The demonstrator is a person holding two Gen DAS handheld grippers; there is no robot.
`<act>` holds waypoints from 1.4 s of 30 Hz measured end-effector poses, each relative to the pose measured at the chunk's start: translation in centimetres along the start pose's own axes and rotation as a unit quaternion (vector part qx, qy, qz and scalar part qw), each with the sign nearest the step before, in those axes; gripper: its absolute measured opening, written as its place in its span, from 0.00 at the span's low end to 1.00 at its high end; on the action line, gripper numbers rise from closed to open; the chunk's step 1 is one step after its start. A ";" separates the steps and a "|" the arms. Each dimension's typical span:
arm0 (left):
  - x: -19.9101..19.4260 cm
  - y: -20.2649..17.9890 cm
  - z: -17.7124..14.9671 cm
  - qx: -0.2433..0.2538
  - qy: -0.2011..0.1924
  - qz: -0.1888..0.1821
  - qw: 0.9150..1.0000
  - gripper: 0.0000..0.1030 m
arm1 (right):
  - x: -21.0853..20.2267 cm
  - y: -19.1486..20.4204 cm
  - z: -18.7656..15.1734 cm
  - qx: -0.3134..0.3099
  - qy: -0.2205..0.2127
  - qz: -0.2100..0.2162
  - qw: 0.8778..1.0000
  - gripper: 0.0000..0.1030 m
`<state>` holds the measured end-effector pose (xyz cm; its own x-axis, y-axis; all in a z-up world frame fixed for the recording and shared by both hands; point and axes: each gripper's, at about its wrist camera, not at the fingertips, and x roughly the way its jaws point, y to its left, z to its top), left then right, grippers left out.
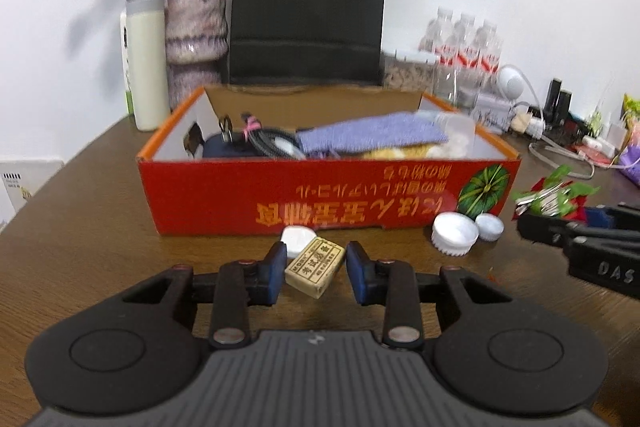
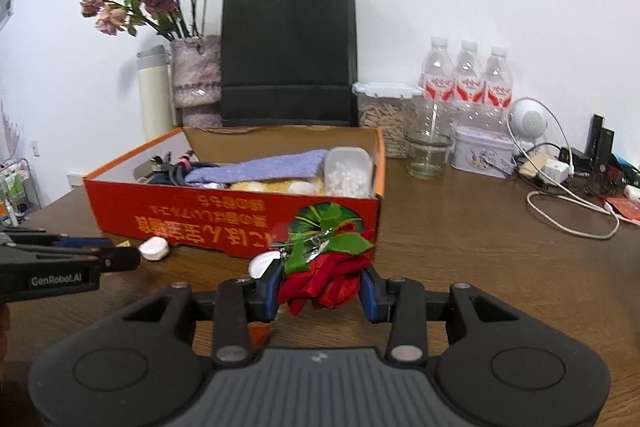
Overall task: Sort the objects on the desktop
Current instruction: 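Carry the red rose and beige block over the box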
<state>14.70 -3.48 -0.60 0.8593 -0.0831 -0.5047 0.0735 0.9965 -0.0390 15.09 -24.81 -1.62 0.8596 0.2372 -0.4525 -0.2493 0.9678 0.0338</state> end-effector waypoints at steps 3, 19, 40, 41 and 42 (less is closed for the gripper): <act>-0.8 0.0 0.5 0.001 -0.014 0.000 1.000 0.32 | -0.4 0.7 0.3 0.002 -0.010 0.007 1.000 0.36; -0.9 1.2 6.4 -0.011 -0.079 -0.027 0.996 0.32 | 0.2 3.2 6.6 0.007 -0.085 0.013 0.996 0.36; 10.1 4.7 11.1 -0.017 -0.088 0.009 0.996 0.32 | 12.7 3.8 10.4 -0.015 -0.059 0.032 0.998 0.36; 10.5 4.7 11.0 -0.016 -0.088 0.011 0.996 0.32 | 13.2 3.6 10.5 -0.016 -0.056 0.031 0.998 0.36; 10.9 4.8 11.1 -0.014 -0.087 0.013 0.996 0.32 | 13.7 3.5 10.5 -0.016 -0.054 0.031 0.998 0.36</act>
<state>29.99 0.37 3.29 0.9354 -0.0538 -0.3495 0.0374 0.9979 -0.0534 30.74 -17.33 1.66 0.8848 0.3051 -0.3521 -0.3152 0.9486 0.0301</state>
